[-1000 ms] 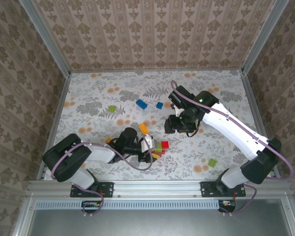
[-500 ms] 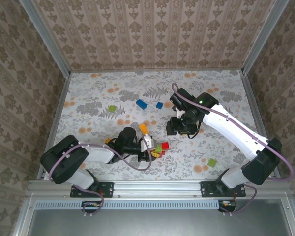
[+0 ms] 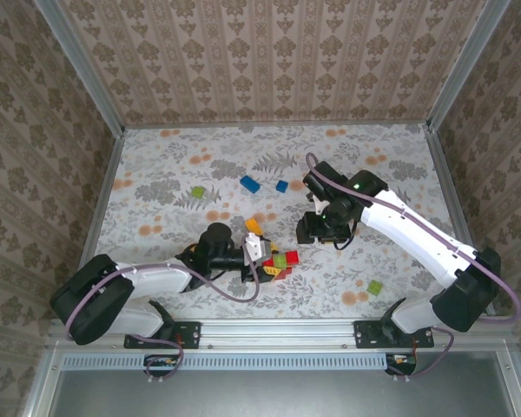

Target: Assemble a carrot with lego

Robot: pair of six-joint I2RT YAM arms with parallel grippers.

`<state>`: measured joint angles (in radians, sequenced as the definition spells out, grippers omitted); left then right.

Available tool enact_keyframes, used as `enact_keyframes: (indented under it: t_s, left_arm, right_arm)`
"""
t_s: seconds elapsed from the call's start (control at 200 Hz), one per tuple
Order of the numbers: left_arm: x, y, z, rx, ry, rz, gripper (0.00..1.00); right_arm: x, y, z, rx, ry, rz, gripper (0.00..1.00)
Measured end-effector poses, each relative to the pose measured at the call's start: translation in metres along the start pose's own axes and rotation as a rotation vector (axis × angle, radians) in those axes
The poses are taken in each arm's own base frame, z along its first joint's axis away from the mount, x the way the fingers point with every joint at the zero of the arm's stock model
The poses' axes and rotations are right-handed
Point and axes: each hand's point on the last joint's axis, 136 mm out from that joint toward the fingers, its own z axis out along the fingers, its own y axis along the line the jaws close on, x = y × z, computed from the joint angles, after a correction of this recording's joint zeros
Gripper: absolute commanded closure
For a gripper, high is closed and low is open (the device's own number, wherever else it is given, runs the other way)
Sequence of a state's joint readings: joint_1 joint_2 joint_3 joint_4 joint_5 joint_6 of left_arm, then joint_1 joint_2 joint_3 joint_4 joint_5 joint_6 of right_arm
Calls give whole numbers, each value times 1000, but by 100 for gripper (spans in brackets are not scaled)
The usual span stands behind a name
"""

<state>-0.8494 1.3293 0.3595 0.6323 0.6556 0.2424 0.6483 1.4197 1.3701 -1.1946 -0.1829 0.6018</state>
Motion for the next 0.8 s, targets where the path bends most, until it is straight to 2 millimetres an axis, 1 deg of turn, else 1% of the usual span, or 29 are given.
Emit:
enact_keyframes:
  t_s: [0.08, 0.195, 0.215, 0.29, 0.475, 0.63, 0.8]
  left_arm:
    - [6, 0, 2, 6, 15, -13, 26]
    - [12, -1, 4, 13, 30, -28, 24]
    - [13, -1, 5, 14, 33, -30, 25]
    - [18, -1, 6, 18, 46, -40, 37]
    - [29, -1, 13, 39, 72, -65, 52]
    - [33, -1, 17, 51, 82, -76, 59]
    - [27, 0, 14, 45, 67, -64, 66]
  right_arm:
    - [0, -1, 0, 0, 0, 3, 43]
    - [1, -2, 1, -1, 4, 5, 43]
    - [1, -2, 1, -1, 4, 5, 43]
    - [1, -2, 1, -1, 4, 5, 43]
    - [1, -2, 2, -2, 2, 5, 43]
    - [0, -2, 2, -3, 0, 7, 43]
    - [0, -5, 2, -5, -6, 16, 43]
